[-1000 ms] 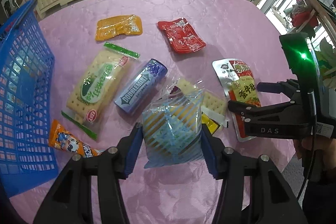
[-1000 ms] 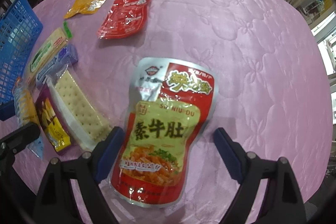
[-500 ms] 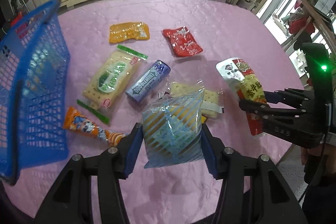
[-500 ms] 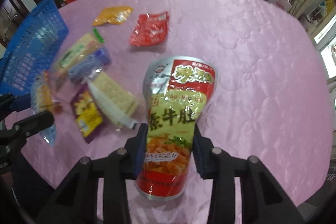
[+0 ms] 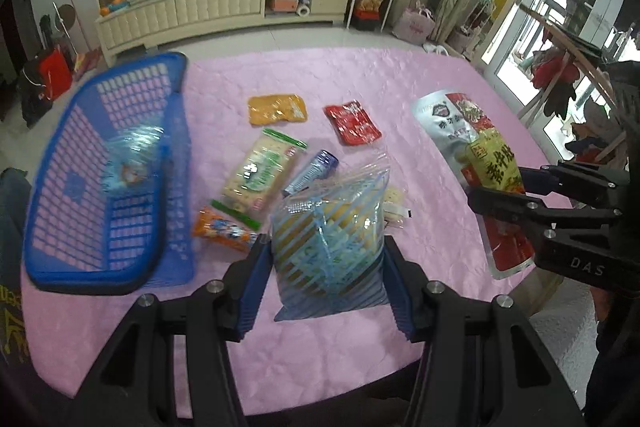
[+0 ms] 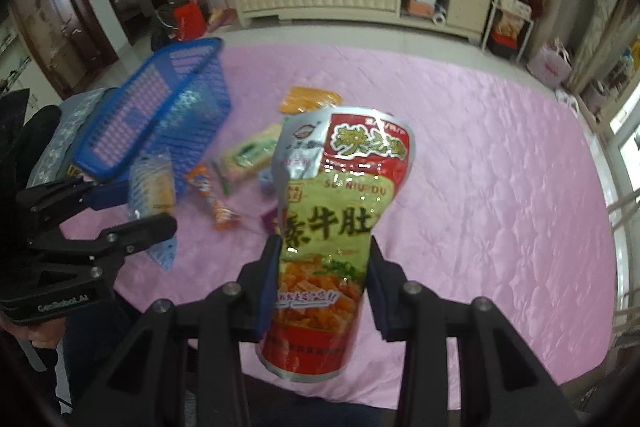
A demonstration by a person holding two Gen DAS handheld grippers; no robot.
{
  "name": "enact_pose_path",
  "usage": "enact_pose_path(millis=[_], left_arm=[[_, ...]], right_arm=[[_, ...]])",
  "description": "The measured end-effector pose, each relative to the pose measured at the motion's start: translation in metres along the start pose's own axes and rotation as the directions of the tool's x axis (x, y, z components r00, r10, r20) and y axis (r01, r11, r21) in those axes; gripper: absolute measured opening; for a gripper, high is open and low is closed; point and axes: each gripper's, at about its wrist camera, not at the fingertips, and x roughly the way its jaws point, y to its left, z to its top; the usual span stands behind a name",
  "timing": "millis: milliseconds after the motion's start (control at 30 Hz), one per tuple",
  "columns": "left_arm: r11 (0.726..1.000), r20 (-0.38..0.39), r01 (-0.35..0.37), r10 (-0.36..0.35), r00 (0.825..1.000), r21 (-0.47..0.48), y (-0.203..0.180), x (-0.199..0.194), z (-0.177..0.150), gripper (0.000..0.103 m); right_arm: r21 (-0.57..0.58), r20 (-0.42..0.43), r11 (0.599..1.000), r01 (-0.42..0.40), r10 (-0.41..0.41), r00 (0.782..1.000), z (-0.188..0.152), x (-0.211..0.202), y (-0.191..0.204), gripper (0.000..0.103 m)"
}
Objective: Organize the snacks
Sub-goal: 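Carry both held snacks over the blue basket and release the left tool's bag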
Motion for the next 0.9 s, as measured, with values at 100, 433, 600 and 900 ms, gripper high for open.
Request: enact_pose_path(millis=[100, 433, 600, 900], left_arm=[[1.000, 0.028, -0.013, 0.013, 1.000, -0.003, 0.014, -0.021, -0.001, 0.051], [0.999, 0.078, -0.047, 0.048, 0.996, -0.008, 0.068, -0.064, 0.007, 0.051], [0.997, 0.082, -0.069, 0.072, 0.994, -0.028, 0.099, -0.076, 0.013, 0.051], [0.991, 0.064, -0.104, 0.109, 0.992, -0.085, 0.152, -0.073, 0.029, 0.051]], right_arm=[[-0.018, 0.019, 1.000, -0.006, 0.006, 1.000, 0.010, -0.005, 0.012, 0.044], [-0.052, 0.075, 0.997, -0.059, 0.063, 0.995, 0.045, -0.022, 0.063, 0.044], [-0.100, 0.084, 0.991, -0.090, 0.098, 0.992, 0.066, -0.017, 0.097, 0.044], [-0.159, 0.069, 0.978, -0.138, 0.150, 0.986, 0.105, 0.012, 0.134, 0.044]])
